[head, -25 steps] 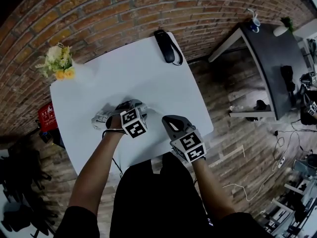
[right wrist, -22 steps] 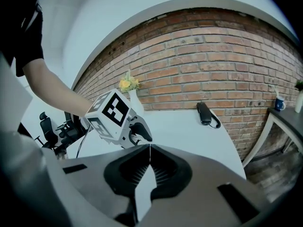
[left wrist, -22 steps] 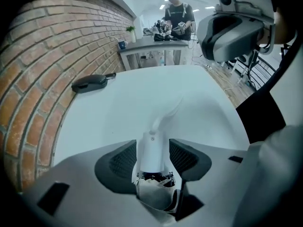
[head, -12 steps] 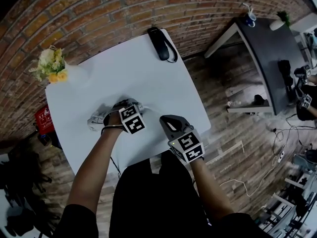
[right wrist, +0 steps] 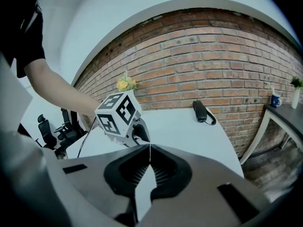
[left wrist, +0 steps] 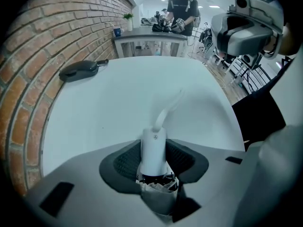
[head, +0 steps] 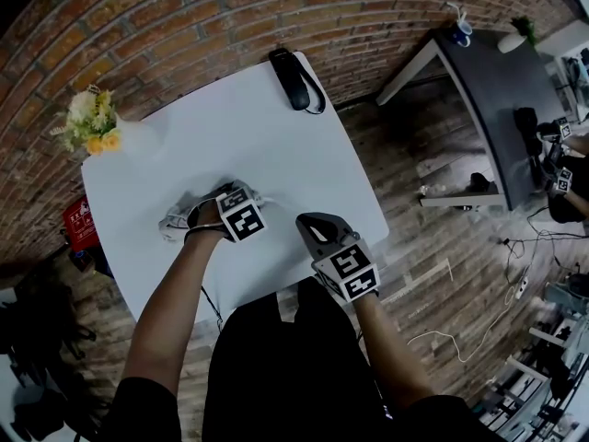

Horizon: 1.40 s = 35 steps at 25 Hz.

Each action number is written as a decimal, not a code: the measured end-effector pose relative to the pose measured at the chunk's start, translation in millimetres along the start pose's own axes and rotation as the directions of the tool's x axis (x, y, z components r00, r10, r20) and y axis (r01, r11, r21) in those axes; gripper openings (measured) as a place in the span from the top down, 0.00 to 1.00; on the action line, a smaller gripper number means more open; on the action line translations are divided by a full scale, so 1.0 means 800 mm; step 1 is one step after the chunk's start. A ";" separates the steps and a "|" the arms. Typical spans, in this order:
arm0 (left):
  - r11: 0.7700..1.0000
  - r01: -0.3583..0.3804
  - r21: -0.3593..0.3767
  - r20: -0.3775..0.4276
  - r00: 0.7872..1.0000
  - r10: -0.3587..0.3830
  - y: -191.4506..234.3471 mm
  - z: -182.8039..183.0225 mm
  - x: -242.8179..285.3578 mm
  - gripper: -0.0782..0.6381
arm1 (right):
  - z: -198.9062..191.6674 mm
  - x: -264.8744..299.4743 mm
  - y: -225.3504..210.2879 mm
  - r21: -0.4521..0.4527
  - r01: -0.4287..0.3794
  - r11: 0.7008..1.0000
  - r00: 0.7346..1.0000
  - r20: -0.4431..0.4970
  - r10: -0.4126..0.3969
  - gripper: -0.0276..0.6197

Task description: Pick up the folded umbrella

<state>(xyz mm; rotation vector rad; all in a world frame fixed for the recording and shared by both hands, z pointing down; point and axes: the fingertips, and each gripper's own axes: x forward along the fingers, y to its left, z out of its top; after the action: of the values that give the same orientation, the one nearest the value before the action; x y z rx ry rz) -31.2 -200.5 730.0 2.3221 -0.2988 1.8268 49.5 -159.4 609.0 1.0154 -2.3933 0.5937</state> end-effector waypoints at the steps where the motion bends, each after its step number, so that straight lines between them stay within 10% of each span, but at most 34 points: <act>1: 1.000 0.001 0.002 -0.001 1.000 -0.001 0.000 0.000 0.000 0.65 | 0.000 0.000 0.000 0.000 0.000 1.000 1.000 -0.001 0.000 0.92; 21: 0.985 -0.158 -0.072 0.150 0.974 0.167 0.017 0.003 -0.076 0.66 | 0.034 0.006 0.025 -0.055 -0.067 0.996 0.996 0.048 0.070 0.92; 35: 0.873 -0.324 -0.365 0.294 0.849 0.439 0.064 -0.039 -0.196 0.66 | 0.068 0.024 0.065 -0.138 -0.170 0.976 0.982 0.058 0.179 0.93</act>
<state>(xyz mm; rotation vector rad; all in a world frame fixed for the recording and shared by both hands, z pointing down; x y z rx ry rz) -109.3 -234.1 585.3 2.4878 -1.0944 1.3271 -15.1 -167.1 566.2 0.7876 -2.5642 0.4583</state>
